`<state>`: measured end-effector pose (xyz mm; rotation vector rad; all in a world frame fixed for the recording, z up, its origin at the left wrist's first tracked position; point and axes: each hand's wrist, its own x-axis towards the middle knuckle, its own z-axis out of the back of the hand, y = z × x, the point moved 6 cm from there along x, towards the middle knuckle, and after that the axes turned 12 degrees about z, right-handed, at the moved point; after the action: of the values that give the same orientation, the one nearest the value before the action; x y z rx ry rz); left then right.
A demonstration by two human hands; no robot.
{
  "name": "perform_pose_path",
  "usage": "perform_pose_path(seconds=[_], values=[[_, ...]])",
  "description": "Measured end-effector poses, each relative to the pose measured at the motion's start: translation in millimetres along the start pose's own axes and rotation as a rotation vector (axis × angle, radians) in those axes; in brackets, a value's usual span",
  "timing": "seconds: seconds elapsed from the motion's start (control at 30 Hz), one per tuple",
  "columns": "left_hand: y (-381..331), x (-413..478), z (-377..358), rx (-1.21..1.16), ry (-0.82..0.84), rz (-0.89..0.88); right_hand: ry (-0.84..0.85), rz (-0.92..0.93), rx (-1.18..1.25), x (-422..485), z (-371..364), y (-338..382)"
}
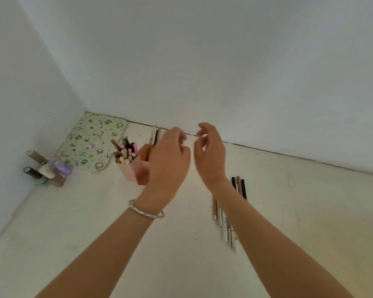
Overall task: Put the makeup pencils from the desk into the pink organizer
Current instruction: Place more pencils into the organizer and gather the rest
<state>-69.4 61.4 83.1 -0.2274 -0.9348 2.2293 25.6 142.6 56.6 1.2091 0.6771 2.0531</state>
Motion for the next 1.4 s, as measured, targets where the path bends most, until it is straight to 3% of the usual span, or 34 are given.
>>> perform_pose_path(seconds=[0.1, 0.23, 0.5, 0.67, 0.77, 0.9, 1.0, 1.13, 1.2, 1.4], values=[[11, -27, -79, 0.140, 0.349, 0.142, -0.067, -0.154, -0.026, 5, 44, -33], [18, -43, -139, 0.304, 0.486, 0.239, -0.067, -0.226, -0.057, -2, 83, -58], [16, -27, -164, 0.414, 0.532, 0.267, 0.102, -0.285, -0.104, -33, 92, -87], [14, -4, -122, 0.250, 0.363, 0.239, 0.496, -0.443, -0.389, -40, 57, -107], [14, 7, -89, 0.078, 0.245, 0.210, 0.657, -0.364, -0.590, -46, 32, -111], [-1, 7, -57, -0.049, 0.195, 0.128, 0.744, -0.279, -0.686, -54, 13, -107], [-12, 8, -21, -0.161, 0.085, 0.042, 0.673, -0.341, -0.572, -47, 9, -101], [-2, 31, 54, -0.293, -0.272, 0.015, 0.348, -0.445, -0.128, -7, 25, -78], [9, 41, 77, -0.255, -0.358, 0.007, 0.201, -0.479, 0.105, 11, 31, -62], [41, 59, 44, 0.139, -0.160, 0.028, 0.039, -0.338, 0.285, 18, 23, -23]])
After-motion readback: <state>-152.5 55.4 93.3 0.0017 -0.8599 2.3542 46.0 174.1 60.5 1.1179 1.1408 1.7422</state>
